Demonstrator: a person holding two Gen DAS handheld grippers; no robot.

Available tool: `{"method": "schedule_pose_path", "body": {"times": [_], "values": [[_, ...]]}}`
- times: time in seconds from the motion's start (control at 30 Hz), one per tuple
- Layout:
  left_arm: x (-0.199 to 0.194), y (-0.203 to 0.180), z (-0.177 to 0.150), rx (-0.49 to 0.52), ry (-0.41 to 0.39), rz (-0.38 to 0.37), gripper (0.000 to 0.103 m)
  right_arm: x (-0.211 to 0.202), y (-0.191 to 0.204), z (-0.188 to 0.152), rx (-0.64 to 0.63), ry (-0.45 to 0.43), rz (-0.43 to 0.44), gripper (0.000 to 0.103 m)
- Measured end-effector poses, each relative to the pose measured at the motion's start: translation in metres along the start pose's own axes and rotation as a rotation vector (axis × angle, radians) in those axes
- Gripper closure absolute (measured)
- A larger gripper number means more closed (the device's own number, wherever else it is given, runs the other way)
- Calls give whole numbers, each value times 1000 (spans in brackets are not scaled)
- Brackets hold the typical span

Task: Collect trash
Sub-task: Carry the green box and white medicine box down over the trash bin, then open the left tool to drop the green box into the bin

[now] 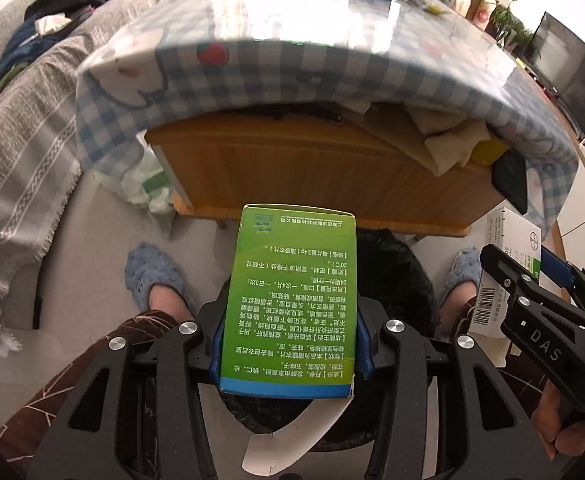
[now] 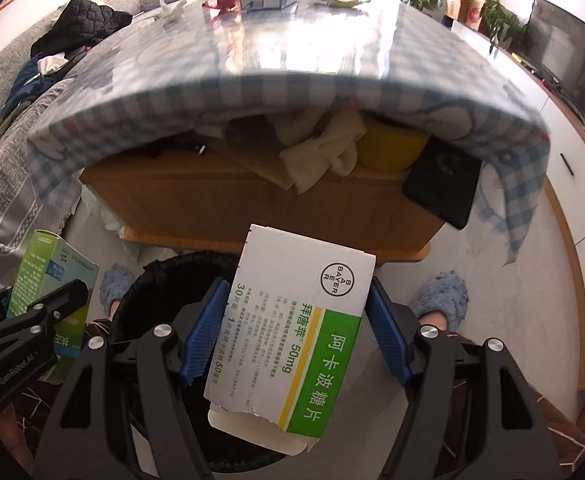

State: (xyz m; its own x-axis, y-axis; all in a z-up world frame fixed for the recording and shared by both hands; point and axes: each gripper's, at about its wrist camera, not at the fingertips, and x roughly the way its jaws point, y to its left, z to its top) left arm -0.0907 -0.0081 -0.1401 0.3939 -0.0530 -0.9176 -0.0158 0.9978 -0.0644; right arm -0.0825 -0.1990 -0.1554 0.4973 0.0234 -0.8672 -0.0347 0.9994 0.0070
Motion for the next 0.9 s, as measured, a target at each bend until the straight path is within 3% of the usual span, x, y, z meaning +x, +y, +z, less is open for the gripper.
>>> {"method": "schedule_pose_path", "body": {"times": [0.47,0.9], "values": [[48,4,-24,-27,36,32,56,18,6,-17,-15,16,-1,37],[88,-17,-40,-22,39,0,56,18,-3,-23,-9,10,-23,37]]}}
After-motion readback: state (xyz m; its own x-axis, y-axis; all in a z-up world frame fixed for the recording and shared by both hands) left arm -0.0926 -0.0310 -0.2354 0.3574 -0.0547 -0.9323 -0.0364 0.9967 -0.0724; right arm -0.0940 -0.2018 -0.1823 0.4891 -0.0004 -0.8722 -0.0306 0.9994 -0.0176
